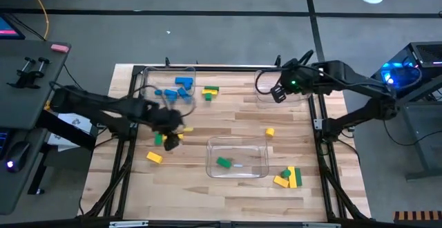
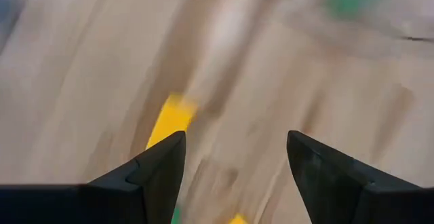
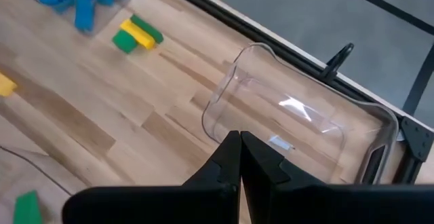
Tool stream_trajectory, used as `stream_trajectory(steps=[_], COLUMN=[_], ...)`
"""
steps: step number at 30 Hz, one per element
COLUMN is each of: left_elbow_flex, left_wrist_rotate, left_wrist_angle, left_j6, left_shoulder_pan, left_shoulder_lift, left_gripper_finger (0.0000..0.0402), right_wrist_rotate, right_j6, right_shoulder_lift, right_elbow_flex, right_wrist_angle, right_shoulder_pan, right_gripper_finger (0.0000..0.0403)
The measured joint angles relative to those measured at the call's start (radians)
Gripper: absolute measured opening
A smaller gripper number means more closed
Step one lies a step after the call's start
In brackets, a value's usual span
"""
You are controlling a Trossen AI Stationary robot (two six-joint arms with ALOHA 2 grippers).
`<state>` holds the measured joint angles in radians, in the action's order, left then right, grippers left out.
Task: Sort blocks
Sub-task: Put the green block into the bottom transparent bin
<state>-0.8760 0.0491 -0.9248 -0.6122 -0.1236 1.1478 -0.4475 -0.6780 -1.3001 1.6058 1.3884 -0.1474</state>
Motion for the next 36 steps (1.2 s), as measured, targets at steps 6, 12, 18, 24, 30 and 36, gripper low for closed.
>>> stream_trajectory(steps=[6, 12, 18, 24, 30, 36], left_elbow_flex=[0.260, 0.329, 0.333, 0.333, 0.333, 0.339], left_wrist_rotate=[-0.007, 0.077, 0.119, 0.115, 0.111, 0.088], left_wrist_angle=[-0.009, -0.018, -0.041, -0.048, -0.044, -0.043], left_j6=[-0.694, -0.973, -1.036, -1.048, -1.060, -1.071], left_shoulder_pan=[-0.011, -0.045, -0.050, -0.055, -0.055, -0.055], left_shoulder_lift=[-0.154, -0.164, -0.127, -0.045, 0.012, 0.054], left_gripper_finger=[0.0243, 0.0233, 0.0219, 0.0193, 0.0182, 0.0182], right_wrist_rotate=[0.003, 0.003, 0.004, 0.007, 0.008, 0.009], right_j6=[0.033, 0.076, 0.087, 0.103, 0.103, 0.103], right_shoulder_lift=[-0.042, -0.060, -0.060, -0.060, -0.060, -0.060], right_elbow_flex=[0.000, 0.000, 0.000, 0.000, 0.000, 0.000], right_wrist_angle=[-0.003, -0.009, -0.010, -0.014, -0.015, -0.016], right_shoulder_pan=[0.000, 0.000, 0.000, 0.000, 0.000, 0.000], right_gripper_finger=[0.0000, 0.0000, 0.0000, 0.0000, 0.0000, 0.0000])
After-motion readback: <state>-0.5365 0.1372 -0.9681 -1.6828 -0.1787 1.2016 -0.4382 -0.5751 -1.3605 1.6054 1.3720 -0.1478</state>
